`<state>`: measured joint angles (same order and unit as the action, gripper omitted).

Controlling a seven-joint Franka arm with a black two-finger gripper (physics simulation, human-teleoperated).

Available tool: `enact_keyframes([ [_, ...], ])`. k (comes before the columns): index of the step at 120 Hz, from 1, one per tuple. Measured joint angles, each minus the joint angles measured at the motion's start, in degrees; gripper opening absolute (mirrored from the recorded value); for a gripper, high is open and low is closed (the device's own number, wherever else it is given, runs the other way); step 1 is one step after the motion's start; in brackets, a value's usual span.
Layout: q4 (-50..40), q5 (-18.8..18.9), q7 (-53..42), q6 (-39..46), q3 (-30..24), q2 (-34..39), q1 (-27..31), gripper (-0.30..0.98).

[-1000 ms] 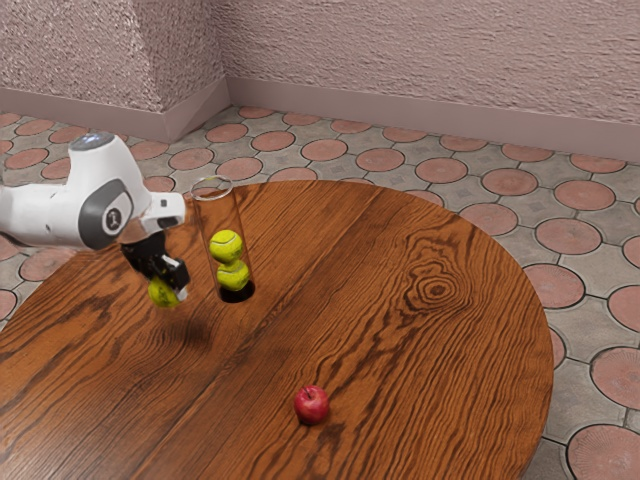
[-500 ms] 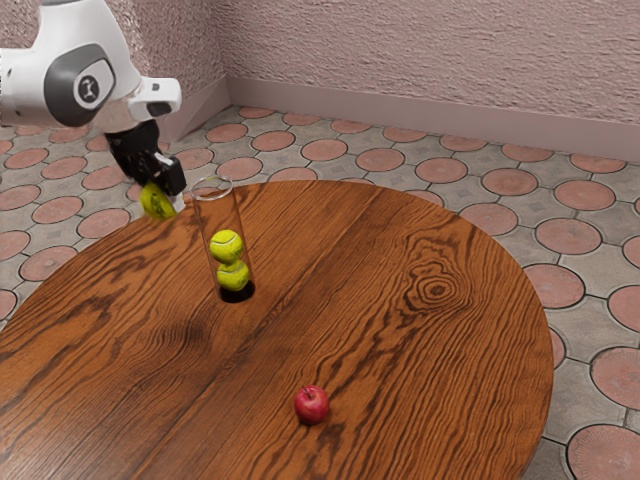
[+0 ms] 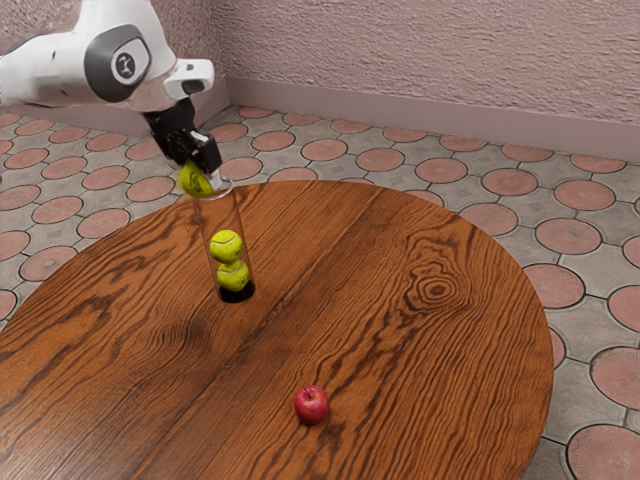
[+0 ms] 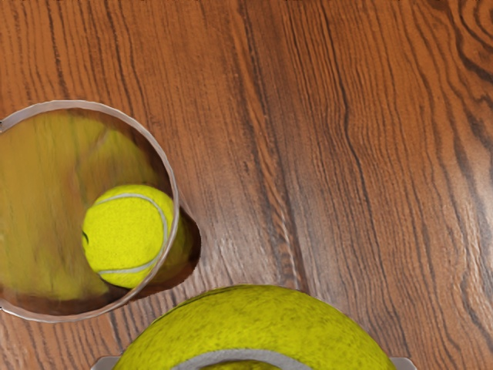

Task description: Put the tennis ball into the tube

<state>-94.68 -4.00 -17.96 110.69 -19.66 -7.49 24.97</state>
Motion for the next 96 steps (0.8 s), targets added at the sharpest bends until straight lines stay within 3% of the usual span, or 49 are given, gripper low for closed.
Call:
enact_keyframes([
  [55,11.8,4.5,-0.2,-0.9,0.1,-11.7,-0.3,0.32],
  [92,15.6,6.0,-0.2,-1.0,0.2,-15.1,-0.4,0.32],
  [96,15.7,6.1,-0.3,-1.1,0.2,-15.2,-0.4,0.37],
])
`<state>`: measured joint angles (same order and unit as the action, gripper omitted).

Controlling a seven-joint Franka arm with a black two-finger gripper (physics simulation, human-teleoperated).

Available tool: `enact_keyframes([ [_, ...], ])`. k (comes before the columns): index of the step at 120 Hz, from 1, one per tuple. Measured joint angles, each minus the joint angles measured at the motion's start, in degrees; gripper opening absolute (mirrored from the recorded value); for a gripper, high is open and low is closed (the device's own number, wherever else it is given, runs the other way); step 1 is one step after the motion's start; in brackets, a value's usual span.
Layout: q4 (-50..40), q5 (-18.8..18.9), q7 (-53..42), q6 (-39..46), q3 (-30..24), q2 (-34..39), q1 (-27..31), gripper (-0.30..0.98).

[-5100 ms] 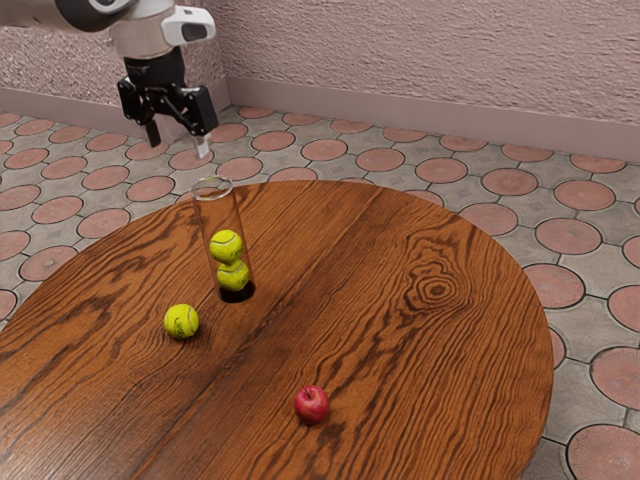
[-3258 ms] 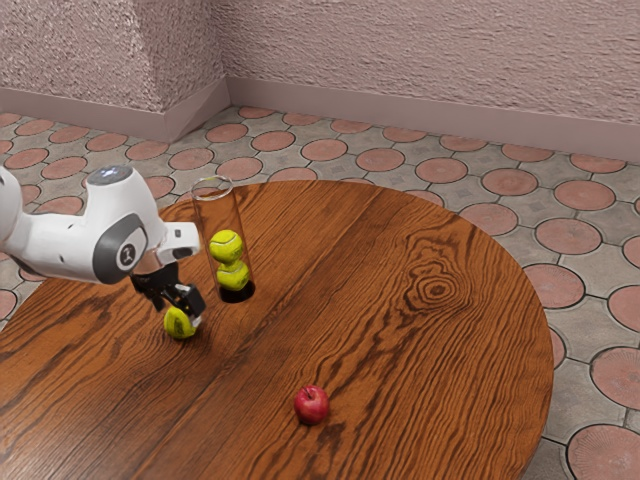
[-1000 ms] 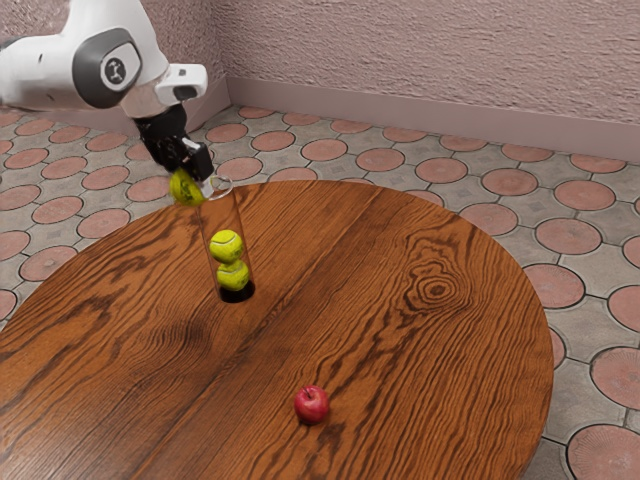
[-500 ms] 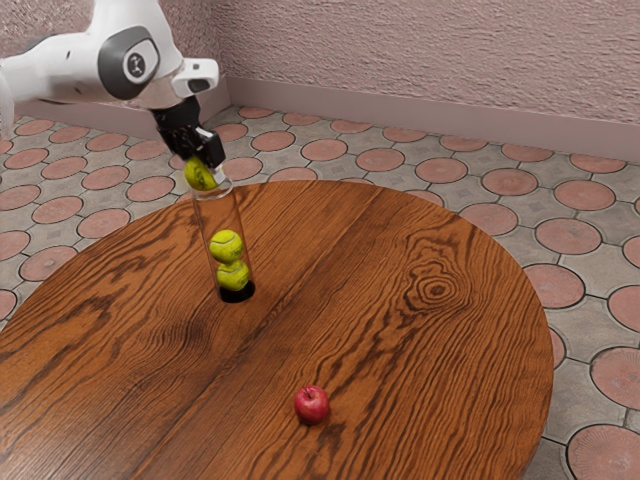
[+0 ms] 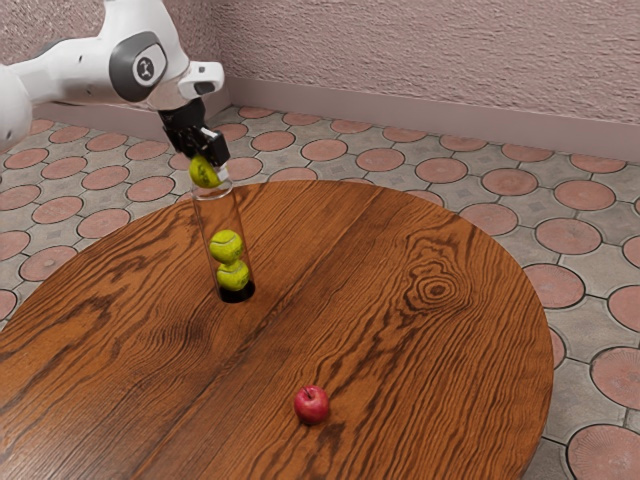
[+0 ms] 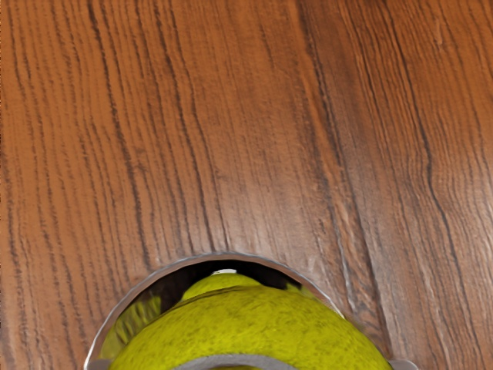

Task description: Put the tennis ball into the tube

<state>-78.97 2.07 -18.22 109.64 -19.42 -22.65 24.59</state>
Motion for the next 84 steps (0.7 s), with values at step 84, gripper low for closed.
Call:
enact_keyframes([
  [84,-12.5,-0.7,2.0,-8.0,-0.4,23.1,2.2,0.67],
])
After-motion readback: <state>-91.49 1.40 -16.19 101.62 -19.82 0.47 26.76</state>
